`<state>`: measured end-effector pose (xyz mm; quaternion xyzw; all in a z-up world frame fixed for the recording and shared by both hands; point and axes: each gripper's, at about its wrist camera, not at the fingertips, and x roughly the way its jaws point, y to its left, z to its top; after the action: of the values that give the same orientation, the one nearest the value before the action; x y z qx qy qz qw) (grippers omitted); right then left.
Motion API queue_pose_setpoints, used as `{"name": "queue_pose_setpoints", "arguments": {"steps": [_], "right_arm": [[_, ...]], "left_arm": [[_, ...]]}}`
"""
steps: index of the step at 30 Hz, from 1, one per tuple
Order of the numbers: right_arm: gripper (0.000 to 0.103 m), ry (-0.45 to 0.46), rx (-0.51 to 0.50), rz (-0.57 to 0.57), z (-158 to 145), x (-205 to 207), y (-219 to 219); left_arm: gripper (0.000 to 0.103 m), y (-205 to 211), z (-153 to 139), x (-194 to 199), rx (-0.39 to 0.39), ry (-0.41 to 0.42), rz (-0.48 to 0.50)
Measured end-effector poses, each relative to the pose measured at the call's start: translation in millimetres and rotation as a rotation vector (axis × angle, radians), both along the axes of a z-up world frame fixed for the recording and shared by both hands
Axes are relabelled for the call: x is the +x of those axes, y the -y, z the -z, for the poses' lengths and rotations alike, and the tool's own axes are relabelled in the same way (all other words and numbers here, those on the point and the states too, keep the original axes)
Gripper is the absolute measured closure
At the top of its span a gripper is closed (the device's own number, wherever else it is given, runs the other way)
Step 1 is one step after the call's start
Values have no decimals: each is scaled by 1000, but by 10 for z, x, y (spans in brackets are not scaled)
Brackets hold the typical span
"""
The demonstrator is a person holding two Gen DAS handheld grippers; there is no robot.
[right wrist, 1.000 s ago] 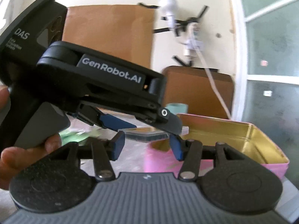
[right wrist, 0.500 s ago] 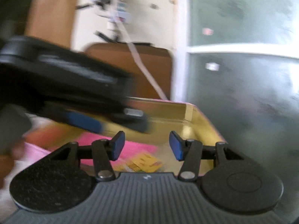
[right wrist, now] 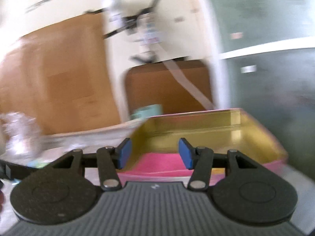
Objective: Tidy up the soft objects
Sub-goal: 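Grasp the clear phone case with the right tool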
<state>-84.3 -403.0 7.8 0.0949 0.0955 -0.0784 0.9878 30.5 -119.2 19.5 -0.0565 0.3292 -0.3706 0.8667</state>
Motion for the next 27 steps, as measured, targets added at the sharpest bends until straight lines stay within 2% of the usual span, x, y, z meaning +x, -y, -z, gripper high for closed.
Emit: {"name": "queue_pose_setpoints", "arguments": {"steps": [3, 6, 10, 11, 12, 14, 16, 19, 22, 24, 27], "right_arm": [[47, -30, 10, -140, -54, 167, -378], [47, -97, 33, -291, -31, 424, -812], [46, -181, 61, -440, 17, 900, -1364], [42, -206, 61, -463, 29, 1050, -1503], [39, -228, 63, -478, 38, 1185, -1617], [23, -272, 57, -511, 69, 1502, -1845], [16, -292, 19, -532, 101, 1697, -2065], [16, -335, -81, -524, 190, 2017, -2376], [17, -413, -101, -519, 315, 2290, -2473], [30, -466, -82, -533, 394, 2422, -2489], [32, -467, -108, -524, 365, 2379, -2496]], "left_arm": [[17, -525, 150, -32, 29, -2, -113], [17, -907, 292, -43, 77, 32, -213], [17, -1242, 414, 16, 60, 30, -292], [16, -1324, 436, 24, 41, 30, -298], [16, -1373, 449, 11, 16, 29, -300], [14, -1407, 482, 21, -7, 28, -293], [14, -1409, 485, 49, -32, 15, -274], [12, -1477, 503, 75, -73, -4, -268], [12, -1486, 527, 76, -85, -22, -261], [12, -1468, 529, 57, -82, -15, -259], [10, -1453, 521, 36, -77, -3, -257]]}}
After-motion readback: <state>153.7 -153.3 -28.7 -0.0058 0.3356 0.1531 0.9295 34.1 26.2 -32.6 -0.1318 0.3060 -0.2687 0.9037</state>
